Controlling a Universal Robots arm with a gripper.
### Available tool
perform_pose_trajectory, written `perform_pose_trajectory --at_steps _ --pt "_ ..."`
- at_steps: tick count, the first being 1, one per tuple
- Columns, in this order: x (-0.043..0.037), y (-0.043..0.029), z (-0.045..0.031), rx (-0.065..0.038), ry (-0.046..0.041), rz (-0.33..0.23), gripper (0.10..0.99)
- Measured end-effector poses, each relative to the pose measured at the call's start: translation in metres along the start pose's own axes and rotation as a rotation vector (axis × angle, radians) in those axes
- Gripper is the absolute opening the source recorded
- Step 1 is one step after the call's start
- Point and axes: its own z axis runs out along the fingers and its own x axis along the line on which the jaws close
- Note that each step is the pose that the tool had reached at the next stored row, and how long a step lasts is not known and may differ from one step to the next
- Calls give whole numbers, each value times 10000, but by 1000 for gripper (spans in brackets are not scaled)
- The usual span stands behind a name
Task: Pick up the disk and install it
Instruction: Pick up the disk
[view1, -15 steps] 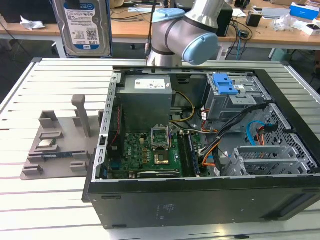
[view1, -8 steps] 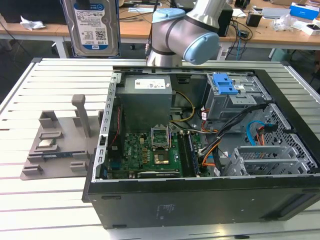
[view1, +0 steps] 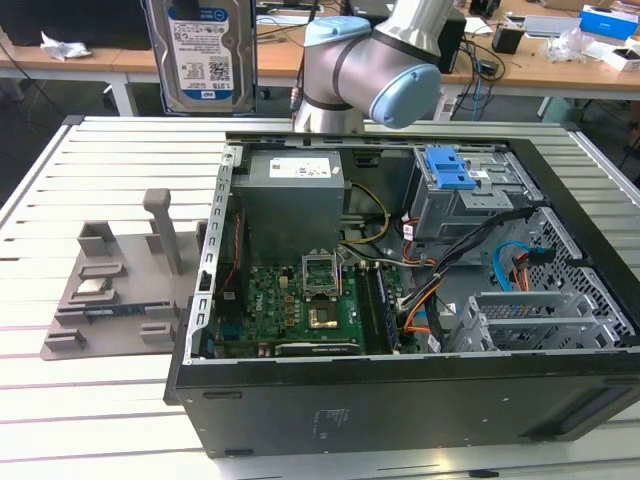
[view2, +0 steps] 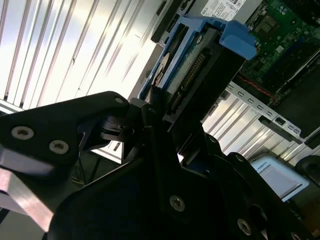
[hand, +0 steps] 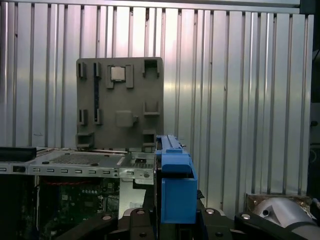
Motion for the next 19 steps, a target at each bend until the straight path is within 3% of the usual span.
perform_pose_trajectory --at_steps 3,19 --pt "4 -133 0 1 0 -1 365" --pt "14 -507 -2 -1 1 0 365"
